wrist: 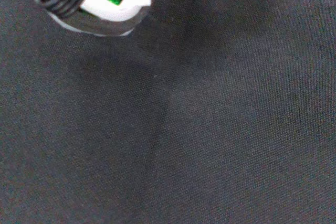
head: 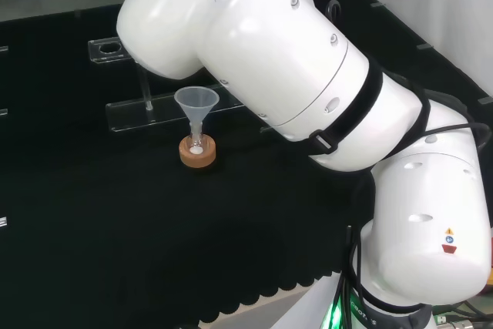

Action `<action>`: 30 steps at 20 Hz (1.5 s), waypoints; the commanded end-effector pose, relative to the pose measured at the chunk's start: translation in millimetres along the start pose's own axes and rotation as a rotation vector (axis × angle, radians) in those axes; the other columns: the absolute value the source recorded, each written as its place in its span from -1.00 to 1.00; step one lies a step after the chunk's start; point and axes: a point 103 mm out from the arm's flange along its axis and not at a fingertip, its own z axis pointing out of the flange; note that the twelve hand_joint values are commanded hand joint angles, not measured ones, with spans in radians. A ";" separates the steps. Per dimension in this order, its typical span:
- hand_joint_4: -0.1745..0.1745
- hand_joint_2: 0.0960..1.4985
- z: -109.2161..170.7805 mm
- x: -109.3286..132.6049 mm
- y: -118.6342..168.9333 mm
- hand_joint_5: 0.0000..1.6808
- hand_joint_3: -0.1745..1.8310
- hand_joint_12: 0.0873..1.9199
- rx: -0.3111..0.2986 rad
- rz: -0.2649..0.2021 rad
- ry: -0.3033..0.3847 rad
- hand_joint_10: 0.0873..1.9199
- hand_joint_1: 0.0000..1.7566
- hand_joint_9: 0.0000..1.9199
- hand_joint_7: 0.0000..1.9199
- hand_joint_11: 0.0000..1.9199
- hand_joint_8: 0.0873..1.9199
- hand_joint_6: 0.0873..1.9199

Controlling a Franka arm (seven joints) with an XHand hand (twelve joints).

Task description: Put the weighing funnel back on the table.

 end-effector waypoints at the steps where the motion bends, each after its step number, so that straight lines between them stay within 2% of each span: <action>1: 1.00 -0.16 0.1 -1.4 -1.2 0.46 -0.19 0.11 0.005 0.003 -0.015 -0.74 0.27 -0.03 -0.32 -0.23 -0.47 -0.28; 4: 1.00 -0.15 -0.3 -2.1 -1.5 0.45 -0.20 0.12 0.012 0.003 -0.016 -0.74 0.26 -0.04 -0.33 -0.25 -0.46 -0.27; 8: 1.00 0.10 -1.9 -2.8 -3.2 0.31 -0.46 0.21 0.033 0.000 -0.032 -0.71 0.21 -0.15 -0.46 -0.38 -0.43 -0.15; 10: 0.80 0.00 -2.7 -2.5 -4.0 0.11 -0.41 0.26 0.049 -0.003 -0.031 -0.62 0.14 -0.25 -0.53 -0.48 -0.41 -0.19; 13: 0.31 -0.20 -3.0 -1.9 -4.6 -0.28 -0.21 0.32 0.085 -0.008 -0.029 -0.51 0.09 -0.45 -0.70 -0.64 -0.41 -0.29; 17: 0.06 -0.27 -2.6 -0.5 -5.5 -0.55 -0.14 0.38 0.123 -0.012 -0.025 -0.41 0.05 -0.66 -0.87 -0.80 -0.43 -0.61; 19: 0.03 -0.28 -3.3 -0.3 -6.7 -0.60 -0.14 0.41 0.130 -0.012 -0.026 -0.38 0.04 -0.74 -0.94 -0.86 -0.45 -0.78; 22: 0.02 -0.29 -9.6 -1.0 -10.6 -0.62 -0.15 0.42 0.108 -0.014 -0.019 -0.36 0.02 -0.81 -0.99 -0.92 -0.49 -0.92; 30: 0.02 -0.29 -43.9 -0.9 -29.1 -0.64 -0.17 0.44 0.021 -0.029 0.015 -0.35 -0.02 -0.85 -1.00 -0.96 -0.54 -1.00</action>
